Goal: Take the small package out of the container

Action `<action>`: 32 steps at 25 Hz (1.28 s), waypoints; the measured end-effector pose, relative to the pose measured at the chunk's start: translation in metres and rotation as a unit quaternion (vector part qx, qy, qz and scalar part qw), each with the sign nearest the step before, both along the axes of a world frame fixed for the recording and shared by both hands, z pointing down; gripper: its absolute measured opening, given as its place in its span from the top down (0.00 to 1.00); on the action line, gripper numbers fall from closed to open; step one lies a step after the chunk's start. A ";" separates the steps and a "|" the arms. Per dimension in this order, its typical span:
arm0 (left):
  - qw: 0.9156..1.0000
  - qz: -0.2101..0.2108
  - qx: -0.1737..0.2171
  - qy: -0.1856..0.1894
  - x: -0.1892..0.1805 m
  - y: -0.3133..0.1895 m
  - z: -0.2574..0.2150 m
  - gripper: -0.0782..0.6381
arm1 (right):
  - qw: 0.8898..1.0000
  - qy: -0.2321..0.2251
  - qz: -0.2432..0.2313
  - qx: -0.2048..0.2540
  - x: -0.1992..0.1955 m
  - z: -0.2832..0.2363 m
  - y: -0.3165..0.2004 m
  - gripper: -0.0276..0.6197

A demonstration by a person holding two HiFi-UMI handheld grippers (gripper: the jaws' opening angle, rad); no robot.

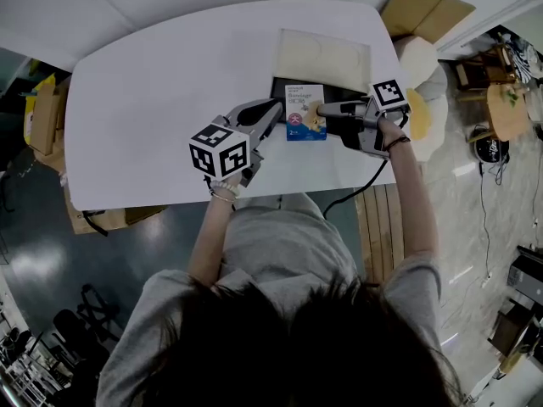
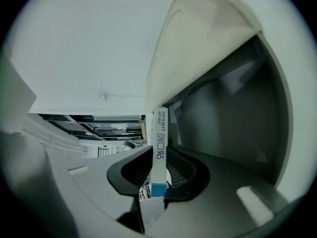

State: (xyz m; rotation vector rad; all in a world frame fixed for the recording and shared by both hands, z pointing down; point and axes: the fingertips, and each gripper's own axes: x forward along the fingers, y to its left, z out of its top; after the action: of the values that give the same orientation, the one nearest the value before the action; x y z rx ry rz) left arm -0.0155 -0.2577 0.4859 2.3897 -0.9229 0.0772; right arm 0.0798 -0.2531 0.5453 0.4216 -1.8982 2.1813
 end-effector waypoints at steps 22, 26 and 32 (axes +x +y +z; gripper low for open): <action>0.997 -0.055 0.049 -0.014 -0.003 0.026 -0.048 0.90 | 0.982 0.010 0.076 0.174 0.000 -0.055 0.007 0.80; 0.996 -0.064 0.060 -0.016 -0.009 0.028 -0.055 0.90 | 0.972 0.002 0.096 0.213 0.000 -0.066 0.005 0.80; 0.995 -0.066 0.073 -0.014 -0.002 0.035 -0.062 0.90 | 0.954 0.007 0.114 0.276 0.005 -0.085 0.007 0.80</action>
State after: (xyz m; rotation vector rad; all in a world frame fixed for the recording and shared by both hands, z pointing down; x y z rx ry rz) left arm -0.0173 -0.2226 0.4235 2.4588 -1.1334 -0.0074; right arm 0.0853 -0.2458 0.4607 0.7794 -2.5499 1.7188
